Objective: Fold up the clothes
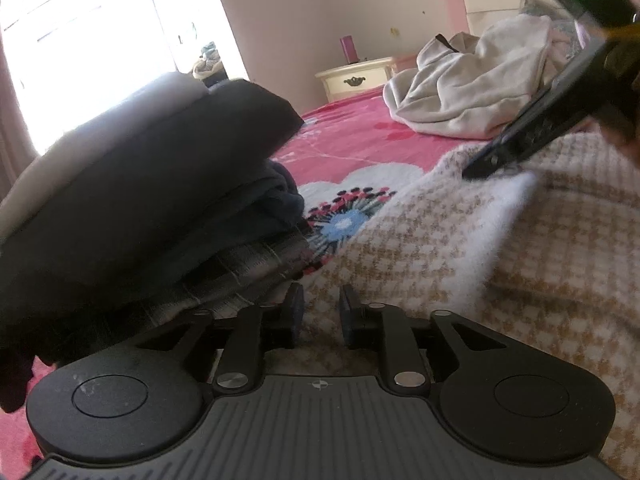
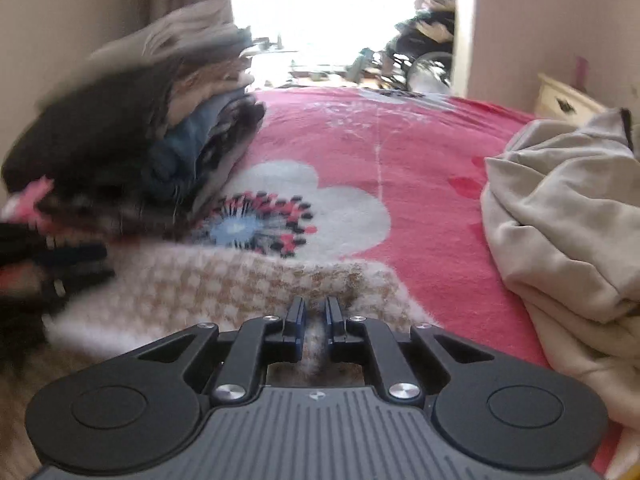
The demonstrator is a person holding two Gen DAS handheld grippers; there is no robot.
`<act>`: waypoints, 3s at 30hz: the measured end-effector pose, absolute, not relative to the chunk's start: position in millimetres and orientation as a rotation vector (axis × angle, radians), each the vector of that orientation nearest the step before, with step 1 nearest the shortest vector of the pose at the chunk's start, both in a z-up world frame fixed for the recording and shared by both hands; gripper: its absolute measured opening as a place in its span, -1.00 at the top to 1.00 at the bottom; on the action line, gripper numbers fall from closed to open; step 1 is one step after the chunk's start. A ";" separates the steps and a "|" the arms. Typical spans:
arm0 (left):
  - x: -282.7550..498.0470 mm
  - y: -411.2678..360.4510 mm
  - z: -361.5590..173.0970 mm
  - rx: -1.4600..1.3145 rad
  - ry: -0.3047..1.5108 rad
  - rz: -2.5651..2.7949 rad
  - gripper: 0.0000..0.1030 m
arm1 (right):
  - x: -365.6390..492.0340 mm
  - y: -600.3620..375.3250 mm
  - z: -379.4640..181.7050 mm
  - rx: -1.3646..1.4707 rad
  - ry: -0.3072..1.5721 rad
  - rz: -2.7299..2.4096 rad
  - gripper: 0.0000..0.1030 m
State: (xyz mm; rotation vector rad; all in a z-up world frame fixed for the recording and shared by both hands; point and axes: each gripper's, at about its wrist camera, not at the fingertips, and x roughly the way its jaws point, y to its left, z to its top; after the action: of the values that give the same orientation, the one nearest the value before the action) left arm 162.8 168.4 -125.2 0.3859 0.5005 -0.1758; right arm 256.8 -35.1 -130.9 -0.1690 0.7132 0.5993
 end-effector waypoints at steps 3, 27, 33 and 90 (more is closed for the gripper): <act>152.9 170.3 -103.8 0.358 0.448 -0.187 0.47 | 241.3 -41.9 -103.4 -0.133 0.655 0.625 0.76; 115.8 103.8 -122.1 0.721 0.412 -0.173 0.23 | 191.6 -22.0 -96.6 -0.113 0.820 0.611 0.69; 70.2 111.7 -73.3 0.608 0.390 -0.114 0.11 | 118.4 -88.7 -46.6 0.072 0.730 0.570 0.64; -88.6 260.5 -117.6 -0.457 0.957 -0.012 -0.63 | -150.0 -1.9 -111.0 -0.191 0.944 1.011 -0.30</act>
State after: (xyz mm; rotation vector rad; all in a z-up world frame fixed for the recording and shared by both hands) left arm -88.6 260.5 -117.6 -0.4570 0.9570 -0.0122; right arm -150.0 -1.9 -111.0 -0.1909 0.9437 1.0106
